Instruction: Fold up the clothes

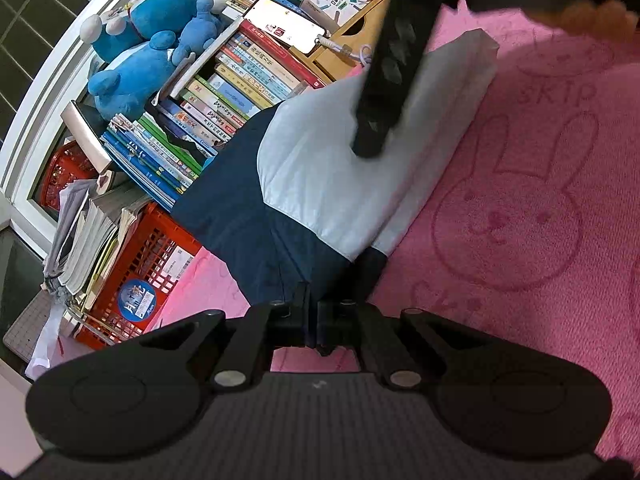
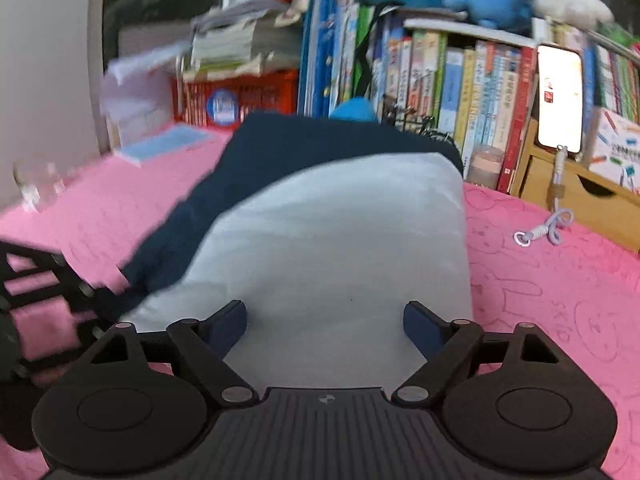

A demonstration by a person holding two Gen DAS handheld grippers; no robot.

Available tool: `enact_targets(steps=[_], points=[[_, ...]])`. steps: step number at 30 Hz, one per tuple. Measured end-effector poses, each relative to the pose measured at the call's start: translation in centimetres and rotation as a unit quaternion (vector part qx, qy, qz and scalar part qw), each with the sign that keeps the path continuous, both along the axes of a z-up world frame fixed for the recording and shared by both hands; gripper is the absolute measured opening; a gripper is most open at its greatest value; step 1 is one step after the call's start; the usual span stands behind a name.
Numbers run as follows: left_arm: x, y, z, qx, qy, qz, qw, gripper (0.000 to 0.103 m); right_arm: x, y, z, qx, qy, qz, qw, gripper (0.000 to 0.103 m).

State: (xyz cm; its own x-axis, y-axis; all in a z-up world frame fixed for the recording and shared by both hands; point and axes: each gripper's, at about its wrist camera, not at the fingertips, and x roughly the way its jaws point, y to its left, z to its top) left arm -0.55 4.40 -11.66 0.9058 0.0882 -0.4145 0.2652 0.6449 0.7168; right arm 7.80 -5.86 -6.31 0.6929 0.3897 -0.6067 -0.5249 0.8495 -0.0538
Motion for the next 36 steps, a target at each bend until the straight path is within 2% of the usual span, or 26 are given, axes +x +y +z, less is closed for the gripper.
enact_targets(steps=[4, 7, 9, 11, 13, 15, 22, 28, 31, 34, 35, 36], points=[[-0.1, 0.0, 0.0, 0.0, 0.0, 0.0, 1.0, 0.002, -0.3, 1.0, 0.3, -0.02, -0.001, 0.002, 1.0, 0.087], [0.0, 0.0, 0.0, 0.0, 0.001, -0.002, 1.0, 0.002, -1.0, 1.8, 1.7, 0.001, -0.008, 0.038, 0.999, 0.087], [0.0, 0.1, 0.0, 0.0, 0.002, -0.003, 1.0, 0.002, -1.1, 3.2, 2.1, -0.008, -0.016, 0.053, 0.998, 0.087], [0.0, 0.1, 0.0, 0.0, 0.002, -0.003, 1.0, 0.002, -0.6, 4.8, 1.3, -0.029, -0.012, 0.06, 0.998, 0.086], [0.0, 0.1, 0.0, 0.0, 0.003, -0.004, 1.0, 0.002, 0.0, 5.7, 0.1, -0.043, -0.006, 0.064, 0.997, 0.091], [-0.1, 0.1, 0.0, 0.0, 0.004, -0.004, 1.0, 0.002, 0.4, 5.6, -0.6, -0.031, -0.006, 0.064, 0.997, 0.094], [-0.2, 0.1, 0.1, 0.001, 0.004, -0.007, 1.0, 0.002, 0.4, 4.7, -1.1, -0.013, -0.007, 0.06, 0.998, 0.095], [-2.8, 0.9, 0.3, 0.01, 0.006, -0.021, 0.9997, 0.003, 0.1, 4.8, -1.3, -0.016, -0.014, 0.059, 0.998, 0.101], [-4.7, 1.9, 0.9, 0.009, 0.027, -0.015, 0.9995, 0.003, 0.0, 4.9, -1.4, -0.021, -0.018, 0.056, 0.998, 0.102], [-6.6, 3.6, 2.5, -0.001, 0.049, -0.005, 0.9988, 0.016, -0.2, 4.9, -1.4, -0.023, -0.021, 0.055, 0.998, 0.102], [-6.9, 4.2, 3.4, -0.015, 0.058, 0.0, 0.9982, 0.027, -0.2, 5.0, -1.4, -0.024, -0.022, 0.055, 0.998, 0.102], [-6.9, 4.9, 4.6, -0.037, 0.063, 0.007, 0.9973, 0.033, -0.3, 5.0, -1.4, -0.024, -0.023, 0.054, 0.998, 0.102]])
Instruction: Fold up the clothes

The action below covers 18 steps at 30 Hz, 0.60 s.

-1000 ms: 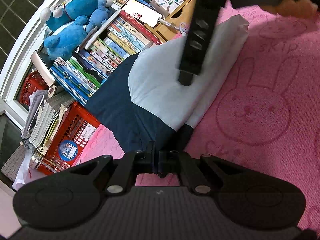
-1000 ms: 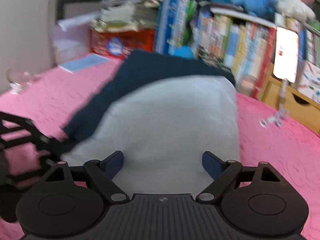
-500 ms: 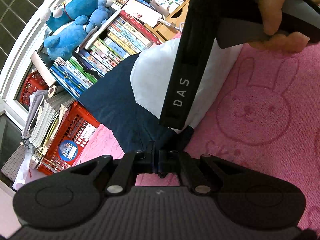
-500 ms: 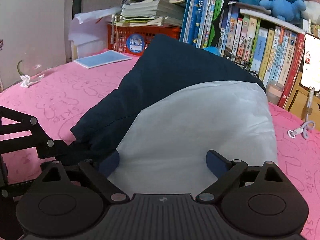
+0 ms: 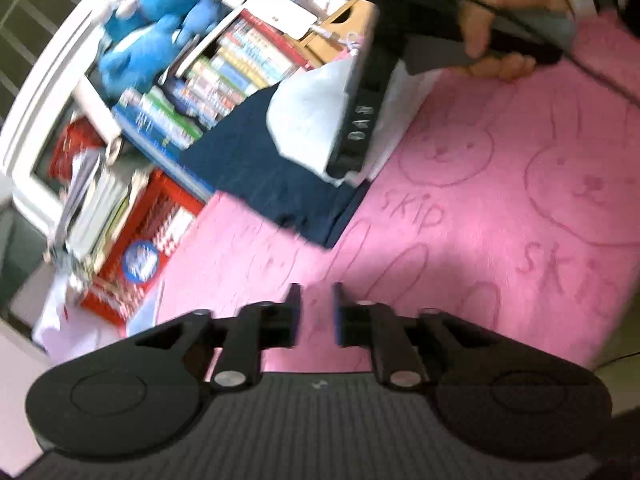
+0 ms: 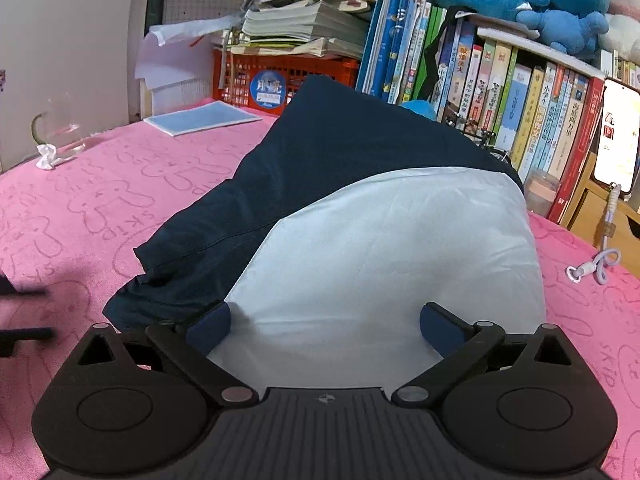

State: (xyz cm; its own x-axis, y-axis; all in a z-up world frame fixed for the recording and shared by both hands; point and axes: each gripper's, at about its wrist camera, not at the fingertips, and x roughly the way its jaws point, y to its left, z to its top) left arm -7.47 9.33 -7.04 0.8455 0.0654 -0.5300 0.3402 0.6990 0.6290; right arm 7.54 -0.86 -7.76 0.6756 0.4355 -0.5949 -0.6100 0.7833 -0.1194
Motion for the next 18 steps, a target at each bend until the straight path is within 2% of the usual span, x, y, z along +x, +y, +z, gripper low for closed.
enact_targets(steps=[3, 6, 9, 11, 12, 15, 18], points=[[1.8, 1.5, 3.5, -0.07, -0.012, 0.031, 0.997, 0.032, 0.0, 0.0, 0.0, 0.002, -0.001, -0.001, 1.0, 0.102], [5.0, 2.3, 6.2, -0.147, -0.026, 0.037, 0.9881, 0.034, -0.2, -0.1, 0.1, 0.003, -0.006, -0.002, 1.0, 0.103], [9.7, 2.4, 7.5, -0.217, -0.022, 0.024, 0.9756, 0.035, -0.3, -0.3, 0.1, 0.009, -0.012, -0.003, 1.0, 0.103], [12.9, 1.8, 7.2, -0.242, -0.008, 0.021, 0.97, 0.035, -0.3, -0.6, 0.0, 0.022, -0.012, -0.005, 1.0, 0.103], [14.6, 1.1, 6.8, -0.246, 0.001, 0.022, 0.969, 0.035, -0.2, -0.8, 0.0, 0.029, -0.009, -0.005, 1.0, 0.103], [19.3, -0.3, 5.0, -0.225, 0.026, 0.032, 0.9735, 0.035, 0.3, -1.2, -0.2, 0.04, 0.003, -0.008, 0.999, 0.103], [23.7, -1.1, 3.0, -0.185, 0.03, 0.061, 0.9804, 0.036, 0.4, -1.1, -0.3, 0.04, 0.009, -0.009, 0.999, 0.103]])
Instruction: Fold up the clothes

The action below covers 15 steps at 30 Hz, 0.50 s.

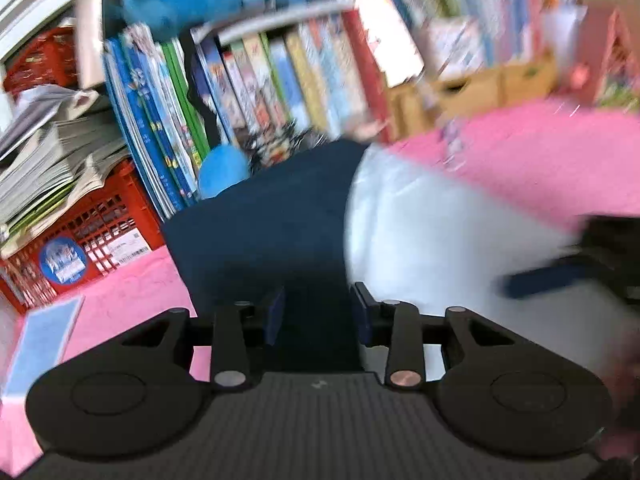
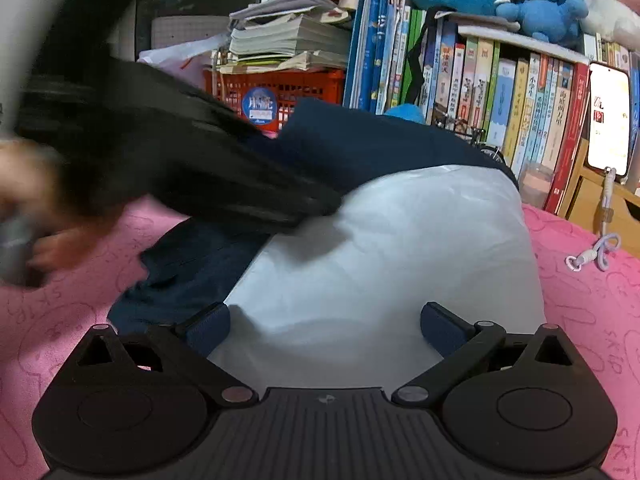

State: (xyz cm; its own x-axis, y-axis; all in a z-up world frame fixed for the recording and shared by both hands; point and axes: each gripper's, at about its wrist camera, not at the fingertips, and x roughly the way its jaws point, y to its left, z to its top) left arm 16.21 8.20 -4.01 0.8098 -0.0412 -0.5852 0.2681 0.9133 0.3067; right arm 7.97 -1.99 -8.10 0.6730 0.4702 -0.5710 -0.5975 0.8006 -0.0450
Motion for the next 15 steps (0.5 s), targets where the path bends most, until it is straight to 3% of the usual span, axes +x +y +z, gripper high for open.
enact_targets(steps=[3, 5, 7, 10, 12, 15], points=[[4.3, 0.6, -1.1, 0.029, 0.004, 0.062, 0.9977, 0.036, 0.0, 0.1, 0.0, -0.003, 0.003, 0.003, 1.0, 0.103], [6.5, 1.4, -2.4, 0.068, 0.01, 0.111, 0.9914, 0.034, 0.0, 0.1, 0.0, -0.002, 0.005, 0.006, 1.0, 0.103], [8.1, 2.7, -3.7, 0.082, 0.026, 0.147, 0.9854, 0.033, 0.0, 0.1, 0.1, -0.001, 0.006, 0.007, 1.0, 0.103], [9.2, 5.0, -3.6, 0.041, 0.049, 0.188, 0.98, 0.033, 0.1, 0.0, 0.1, 0.001, 0.01, 0.008, 1.0, 0.103], [8.3, 5.7, -2.8, 0.034, 0.041, 0.208, 0.9767, 0.031, 0.1, 0.1, 0.1, 0.001, 0.01, 0.007, 1.0, 0.103], [4.5, 6.9, -0.5, -0.002, 0.015, 0.192, 0.9812, 0.032, 0.1, 0.1, 0.0, -0.001, 0.011, 0.006, 1.0, 0.103]])
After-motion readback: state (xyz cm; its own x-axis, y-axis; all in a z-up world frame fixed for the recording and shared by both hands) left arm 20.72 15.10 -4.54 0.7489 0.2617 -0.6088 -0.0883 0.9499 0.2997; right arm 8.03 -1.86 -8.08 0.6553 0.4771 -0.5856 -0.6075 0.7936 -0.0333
